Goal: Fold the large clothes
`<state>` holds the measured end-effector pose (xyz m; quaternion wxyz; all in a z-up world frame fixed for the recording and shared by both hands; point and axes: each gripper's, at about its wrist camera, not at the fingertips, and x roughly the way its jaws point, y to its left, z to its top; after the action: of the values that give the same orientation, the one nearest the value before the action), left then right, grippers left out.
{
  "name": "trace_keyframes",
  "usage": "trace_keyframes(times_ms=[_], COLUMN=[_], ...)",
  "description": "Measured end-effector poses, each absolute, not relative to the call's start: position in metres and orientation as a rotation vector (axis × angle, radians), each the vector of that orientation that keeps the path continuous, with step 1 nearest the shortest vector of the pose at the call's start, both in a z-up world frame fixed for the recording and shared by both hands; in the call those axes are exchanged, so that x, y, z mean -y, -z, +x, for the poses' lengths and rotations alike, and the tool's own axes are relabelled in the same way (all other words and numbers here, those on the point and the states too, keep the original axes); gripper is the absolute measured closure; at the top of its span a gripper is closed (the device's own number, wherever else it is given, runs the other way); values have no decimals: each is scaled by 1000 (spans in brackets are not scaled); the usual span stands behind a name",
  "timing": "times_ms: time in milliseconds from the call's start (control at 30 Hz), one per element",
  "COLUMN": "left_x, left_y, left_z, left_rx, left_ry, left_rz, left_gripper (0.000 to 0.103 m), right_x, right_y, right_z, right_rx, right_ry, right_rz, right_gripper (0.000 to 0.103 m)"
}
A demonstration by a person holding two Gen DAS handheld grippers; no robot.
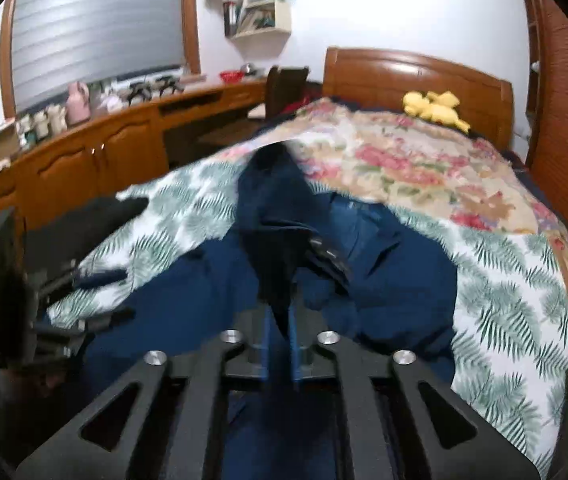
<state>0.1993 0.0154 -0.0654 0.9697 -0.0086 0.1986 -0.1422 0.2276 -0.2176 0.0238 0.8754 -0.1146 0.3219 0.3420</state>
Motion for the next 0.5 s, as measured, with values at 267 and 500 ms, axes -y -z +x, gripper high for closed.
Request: trace_keyframes(times_ms=[267,500], left_x=[-31,-29], left_y=[66,80], left_z=[184,185], left_rx=[-400,-453], left_ry=[247,261], left_rz=[6,27], left_gripper=[57,57], right_x=[228,243], right_y=[-9,27], right_z=[197,191], right_rx=[-702,-748], right_ry=[-709,-630], right_rz=[-264,-271], right_gripper=[67,67])
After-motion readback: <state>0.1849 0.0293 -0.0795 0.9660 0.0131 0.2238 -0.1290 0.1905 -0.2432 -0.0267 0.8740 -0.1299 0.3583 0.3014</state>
